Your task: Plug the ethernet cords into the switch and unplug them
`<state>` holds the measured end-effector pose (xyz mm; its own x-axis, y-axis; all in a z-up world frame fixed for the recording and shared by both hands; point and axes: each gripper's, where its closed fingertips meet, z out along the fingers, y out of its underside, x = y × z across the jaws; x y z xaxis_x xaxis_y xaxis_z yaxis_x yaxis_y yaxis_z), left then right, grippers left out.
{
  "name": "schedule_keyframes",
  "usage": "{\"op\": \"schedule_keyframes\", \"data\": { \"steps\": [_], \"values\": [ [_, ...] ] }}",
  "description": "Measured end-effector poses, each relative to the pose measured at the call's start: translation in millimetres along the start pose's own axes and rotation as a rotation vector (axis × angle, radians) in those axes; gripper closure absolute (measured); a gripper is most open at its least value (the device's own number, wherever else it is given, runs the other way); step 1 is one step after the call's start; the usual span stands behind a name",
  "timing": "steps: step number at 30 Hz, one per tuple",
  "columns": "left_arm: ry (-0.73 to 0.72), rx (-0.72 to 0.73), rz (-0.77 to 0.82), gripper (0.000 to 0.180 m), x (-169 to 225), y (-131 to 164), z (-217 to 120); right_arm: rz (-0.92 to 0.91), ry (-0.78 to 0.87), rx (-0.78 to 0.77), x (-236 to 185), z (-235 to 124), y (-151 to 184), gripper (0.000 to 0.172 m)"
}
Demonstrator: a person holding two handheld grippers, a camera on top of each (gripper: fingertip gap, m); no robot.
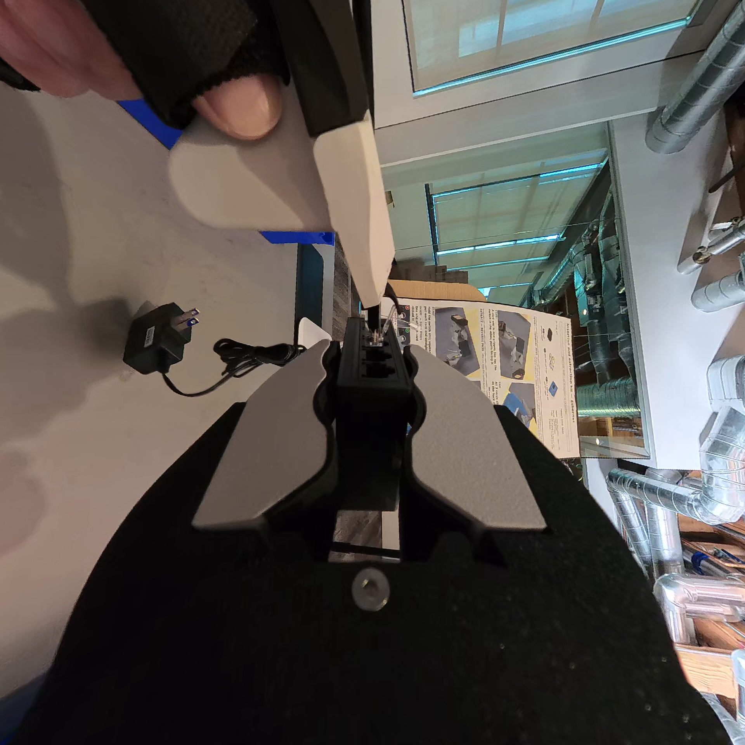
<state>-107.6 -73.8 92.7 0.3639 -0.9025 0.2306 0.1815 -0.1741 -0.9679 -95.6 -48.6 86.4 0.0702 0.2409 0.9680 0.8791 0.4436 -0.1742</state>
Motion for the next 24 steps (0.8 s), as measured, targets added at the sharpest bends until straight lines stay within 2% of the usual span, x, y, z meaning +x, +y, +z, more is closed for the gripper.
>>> {"op": "schedule_keyframes", "data": {
  "steps": [9, 13, 24],
  "values": [
    [0.002, 0.008, -0.029, 0.17, -2, 2, 1, -0.009, -0.01, 0.0, -3, 3, -5, 0.143],
    [0.036, -0.016, -0.039, 0.17, -1, 4, 0, 0.023, -0.045, 0.017, -6, 2, -8, 0.143],
    [0.081, -0.067, -0.065, 0.17, 2, 11, 0, -0.034, -0.082, 0.033, -12, -3, -10, 0.143]
  ]
}}
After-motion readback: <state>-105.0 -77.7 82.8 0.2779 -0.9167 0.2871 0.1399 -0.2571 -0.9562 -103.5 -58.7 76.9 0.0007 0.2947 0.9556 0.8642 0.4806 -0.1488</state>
